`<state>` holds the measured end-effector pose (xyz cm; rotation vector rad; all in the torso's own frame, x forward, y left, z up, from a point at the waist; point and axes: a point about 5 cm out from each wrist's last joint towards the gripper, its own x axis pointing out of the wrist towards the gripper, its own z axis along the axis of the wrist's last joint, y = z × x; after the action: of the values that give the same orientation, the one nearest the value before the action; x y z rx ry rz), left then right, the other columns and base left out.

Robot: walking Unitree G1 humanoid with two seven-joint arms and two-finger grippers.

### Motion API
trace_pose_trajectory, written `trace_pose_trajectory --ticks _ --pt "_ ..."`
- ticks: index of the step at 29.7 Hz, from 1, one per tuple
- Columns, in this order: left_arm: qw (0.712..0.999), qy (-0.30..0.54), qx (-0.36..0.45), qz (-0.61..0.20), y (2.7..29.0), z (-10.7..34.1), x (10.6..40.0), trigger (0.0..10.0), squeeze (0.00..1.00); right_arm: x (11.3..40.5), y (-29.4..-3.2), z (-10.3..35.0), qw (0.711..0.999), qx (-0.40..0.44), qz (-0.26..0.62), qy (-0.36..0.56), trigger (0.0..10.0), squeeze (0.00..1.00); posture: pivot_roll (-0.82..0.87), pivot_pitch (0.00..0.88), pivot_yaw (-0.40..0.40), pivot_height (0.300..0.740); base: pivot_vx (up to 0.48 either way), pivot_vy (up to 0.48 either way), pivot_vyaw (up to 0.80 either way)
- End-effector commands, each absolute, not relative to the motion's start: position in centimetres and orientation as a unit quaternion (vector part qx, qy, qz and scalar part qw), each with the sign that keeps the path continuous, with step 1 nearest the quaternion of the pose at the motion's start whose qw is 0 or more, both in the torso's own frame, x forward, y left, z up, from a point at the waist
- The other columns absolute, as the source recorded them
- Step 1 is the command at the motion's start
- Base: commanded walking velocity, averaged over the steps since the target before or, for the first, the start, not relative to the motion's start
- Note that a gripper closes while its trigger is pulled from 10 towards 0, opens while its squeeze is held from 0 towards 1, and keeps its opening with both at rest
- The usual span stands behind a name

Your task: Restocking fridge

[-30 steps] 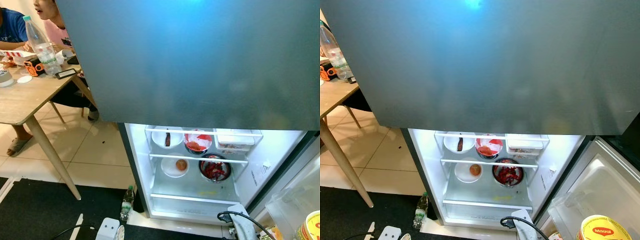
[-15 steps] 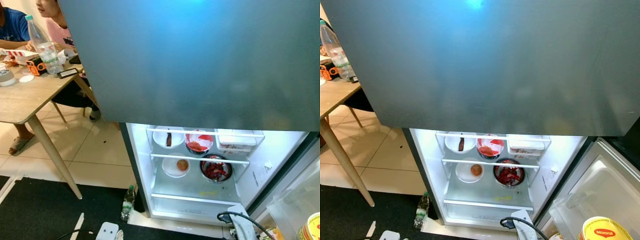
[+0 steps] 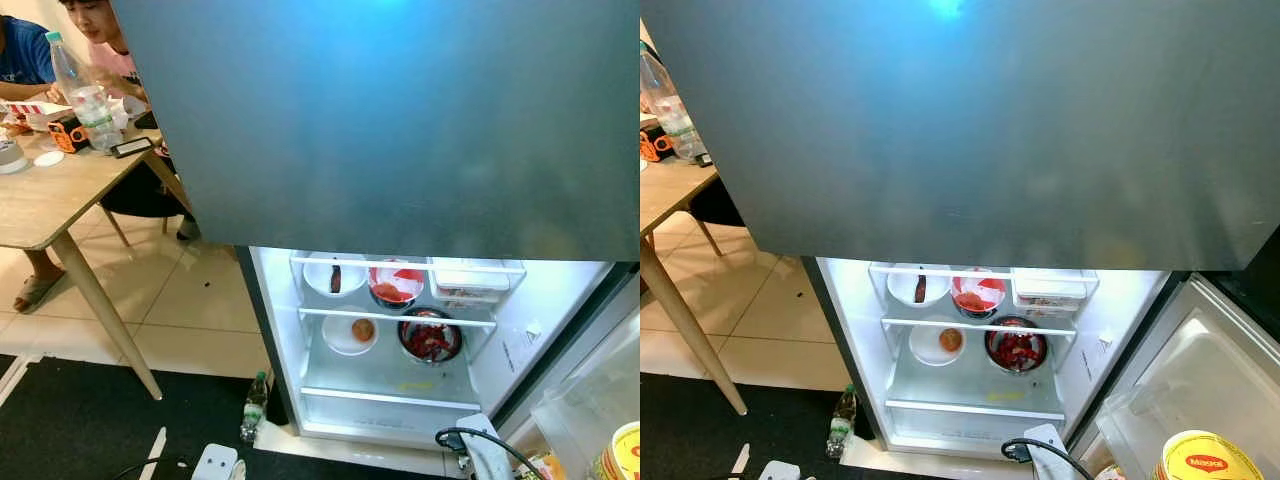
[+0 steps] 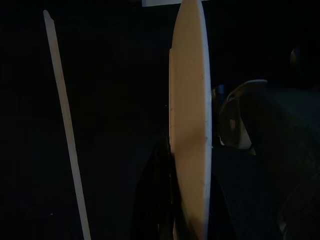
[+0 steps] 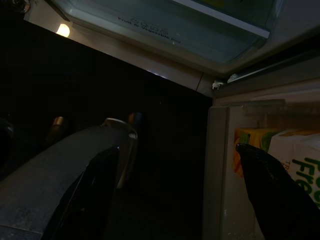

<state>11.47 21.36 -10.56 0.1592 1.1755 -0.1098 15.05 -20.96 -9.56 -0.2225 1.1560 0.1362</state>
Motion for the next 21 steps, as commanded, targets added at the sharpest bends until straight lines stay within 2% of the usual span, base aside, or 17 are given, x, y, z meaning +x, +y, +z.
trace_pose_trajectory --ticks 1,14,21 --pt "0.822 0.562 0.084 -0.048 21.8 -10.6 10.9 10.0 0.0 14.9 -20.9 -9.6 0.829 -0.108 0.065 0.545 10.0 0.0 -0.01 0.0 0.026 0.74 0.0 0.0 0.0" --pt "0.824 0.558 0.092 -0.042 22.2 -10.5 11.1 10.0 0.0 14.6 -21.1 -9.7 0.829 -0.104 0.059 0.547 10.0 0.0 -0.01 0.0 0.026 0.74 0.0 0.0 0.0" --pt "0.841 0.532 0.097 -0.02 22.6 -10.0 12.5 10.0 0.0 14.7 -21.0 -9.7 0.833 -0.092 0.046 0.544 10.0 0.0 -0.01 0.0 0.028 0.74 0.0 0.0 0.0"
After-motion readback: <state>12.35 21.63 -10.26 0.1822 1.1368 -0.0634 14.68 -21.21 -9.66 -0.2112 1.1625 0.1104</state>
